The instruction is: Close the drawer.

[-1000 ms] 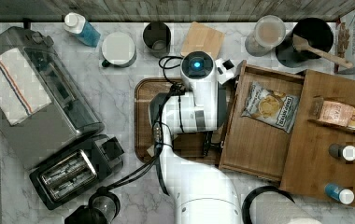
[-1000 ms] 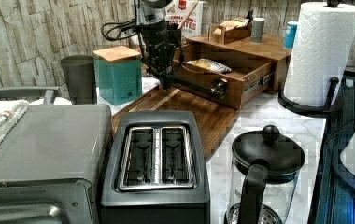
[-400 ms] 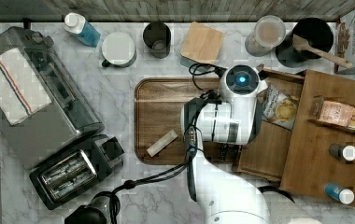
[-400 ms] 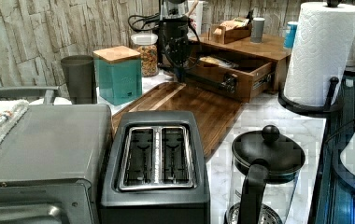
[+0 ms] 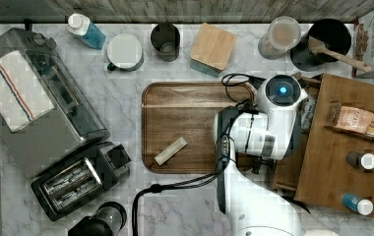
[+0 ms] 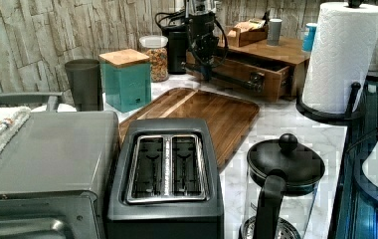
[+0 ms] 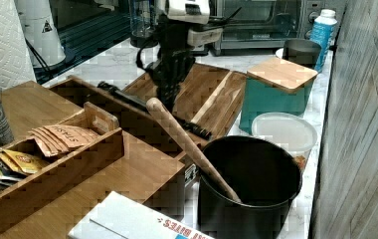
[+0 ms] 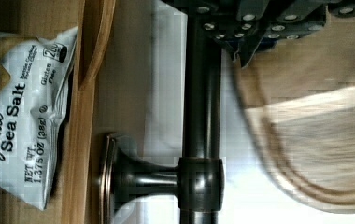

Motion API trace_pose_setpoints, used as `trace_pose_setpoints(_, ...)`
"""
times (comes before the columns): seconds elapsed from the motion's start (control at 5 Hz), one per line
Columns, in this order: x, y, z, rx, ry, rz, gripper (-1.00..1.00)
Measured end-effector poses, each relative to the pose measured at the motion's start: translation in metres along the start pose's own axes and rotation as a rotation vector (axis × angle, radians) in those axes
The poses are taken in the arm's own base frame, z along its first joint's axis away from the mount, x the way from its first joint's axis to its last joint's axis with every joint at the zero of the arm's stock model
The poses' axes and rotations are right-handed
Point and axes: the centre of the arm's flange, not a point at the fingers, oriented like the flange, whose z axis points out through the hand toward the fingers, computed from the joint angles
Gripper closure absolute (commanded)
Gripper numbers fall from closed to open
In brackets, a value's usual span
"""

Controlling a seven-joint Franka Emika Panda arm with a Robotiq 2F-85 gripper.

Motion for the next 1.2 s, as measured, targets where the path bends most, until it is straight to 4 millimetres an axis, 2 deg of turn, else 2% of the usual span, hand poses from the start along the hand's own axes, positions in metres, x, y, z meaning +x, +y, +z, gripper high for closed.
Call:
trace_pose_setpoints(0.4,-0.007,0.056,0.011,-0.077,0.033,0.038,1.0)
trace_pose_setpoints(1.2,-0.007,0.055,0.01,-0.073,0.029,-0.057,1.0)
